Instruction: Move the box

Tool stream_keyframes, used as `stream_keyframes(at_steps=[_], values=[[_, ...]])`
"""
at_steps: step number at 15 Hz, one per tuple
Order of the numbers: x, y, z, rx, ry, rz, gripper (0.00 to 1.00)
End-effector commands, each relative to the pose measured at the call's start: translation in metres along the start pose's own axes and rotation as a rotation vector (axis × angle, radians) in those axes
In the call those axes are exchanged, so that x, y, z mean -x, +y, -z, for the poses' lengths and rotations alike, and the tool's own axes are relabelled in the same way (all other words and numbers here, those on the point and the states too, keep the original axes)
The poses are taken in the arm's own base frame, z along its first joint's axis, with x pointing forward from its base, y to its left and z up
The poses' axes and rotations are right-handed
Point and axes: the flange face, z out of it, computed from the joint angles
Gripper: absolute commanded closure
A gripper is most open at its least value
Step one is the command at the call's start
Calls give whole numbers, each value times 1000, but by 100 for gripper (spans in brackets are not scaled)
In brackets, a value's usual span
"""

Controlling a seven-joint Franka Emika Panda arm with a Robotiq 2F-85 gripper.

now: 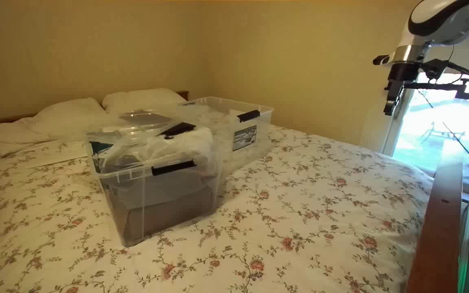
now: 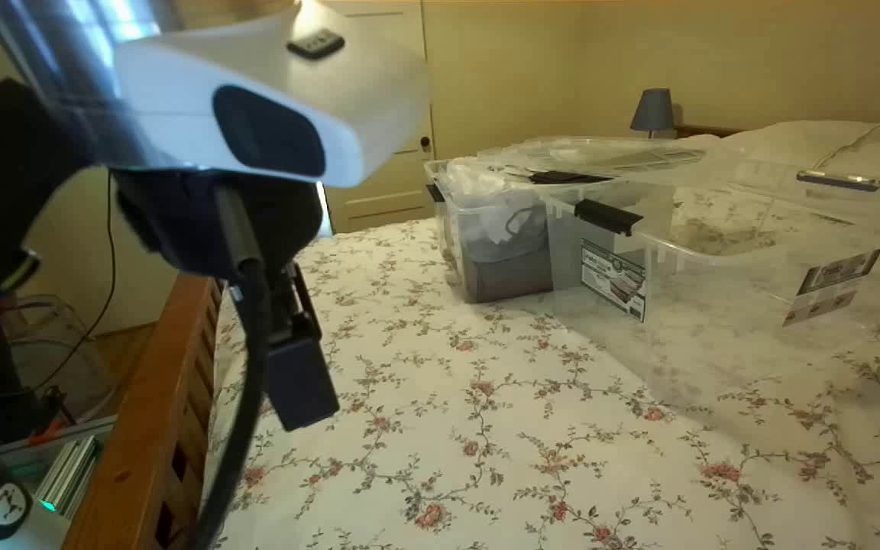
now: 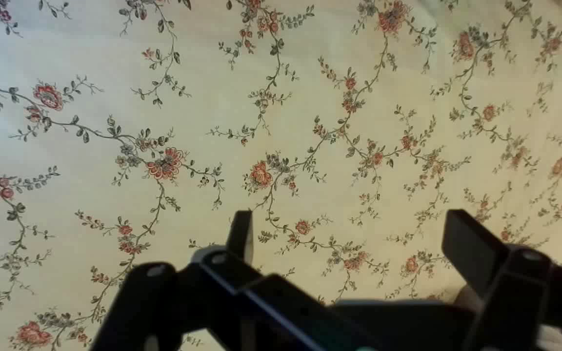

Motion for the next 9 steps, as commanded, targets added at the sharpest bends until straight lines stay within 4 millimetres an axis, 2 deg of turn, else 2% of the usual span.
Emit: stream_keyframes(at_steps=[1,7,9], values=[[0,0,0,0,-1,0,0],[0,0,0,0,-1,0,0],[-18,-5,5,8,23,10,0]])
